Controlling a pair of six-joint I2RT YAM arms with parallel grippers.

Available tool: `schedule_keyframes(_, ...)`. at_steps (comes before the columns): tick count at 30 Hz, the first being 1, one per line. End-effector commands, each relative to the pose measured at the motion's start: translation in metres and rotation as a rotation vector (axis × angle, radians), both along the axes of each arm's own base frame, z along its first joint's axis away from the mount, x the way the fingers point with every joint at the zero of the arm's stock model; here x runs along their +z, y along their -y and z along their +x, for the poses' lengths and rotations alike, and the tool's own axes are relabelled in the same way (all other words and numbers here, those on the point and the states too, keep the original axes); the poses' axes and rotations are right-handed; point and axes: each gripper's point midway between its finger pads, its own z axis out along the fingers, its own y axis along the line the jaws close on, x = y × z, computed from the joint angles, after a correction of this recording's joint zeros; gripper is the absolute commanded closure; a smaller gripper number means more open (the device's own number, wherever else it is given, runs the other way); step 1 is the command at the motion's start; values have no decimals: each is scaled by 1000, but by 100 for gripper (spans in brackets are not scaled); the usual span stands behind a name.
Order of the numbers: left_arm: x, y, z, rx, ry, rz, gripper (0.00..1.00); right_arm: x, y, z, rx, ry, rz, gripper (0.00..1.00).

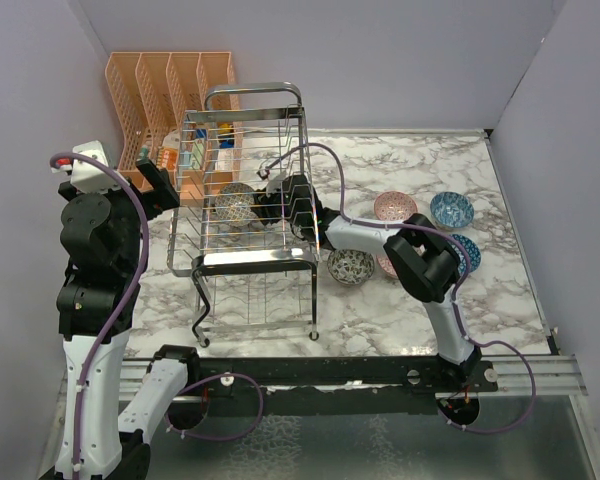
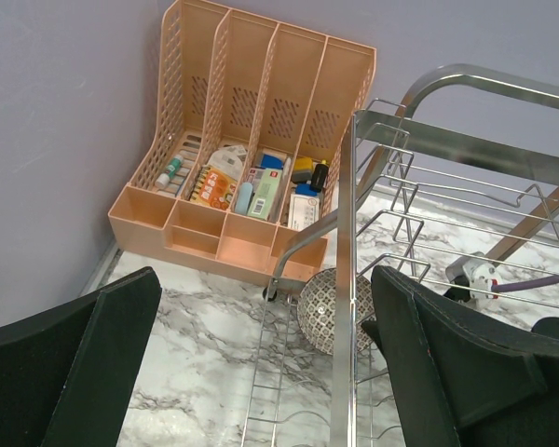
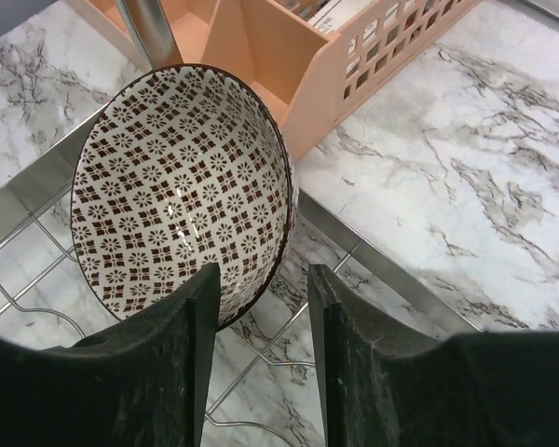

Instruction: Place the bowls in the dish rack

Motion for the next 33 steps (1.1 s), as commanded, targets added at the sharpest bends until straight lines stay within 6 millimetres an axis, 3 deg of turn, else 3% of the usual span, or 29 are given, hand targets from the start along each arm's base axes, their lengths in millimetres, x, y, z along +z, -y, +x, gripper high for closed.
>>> schedule_keyframes(1, 5, -4, -3, 18, 26, 10, 1, 17, 1, -4, -28, -86, 55, 57)
schedule_keyframes(10, 4, -5, -5, 23, 28, 8, 1, 12, -7, -21, -2, -256, 71, 62)
schedule_keyframes(24, 4, -6, -7, 29, 26, 11, 1, -7, -8, -14, -34, -284, 52, 65)
schedule_keyframes(30, 2, -7, -7, 32, 23, 12, 1, -16, -9, -10, -50, -280, 49, 72)
schedule_keyframes(33, 2, -6, -6, 31, 23, 12, 1, -18, -9, -8, -49, -272, 44, 81)
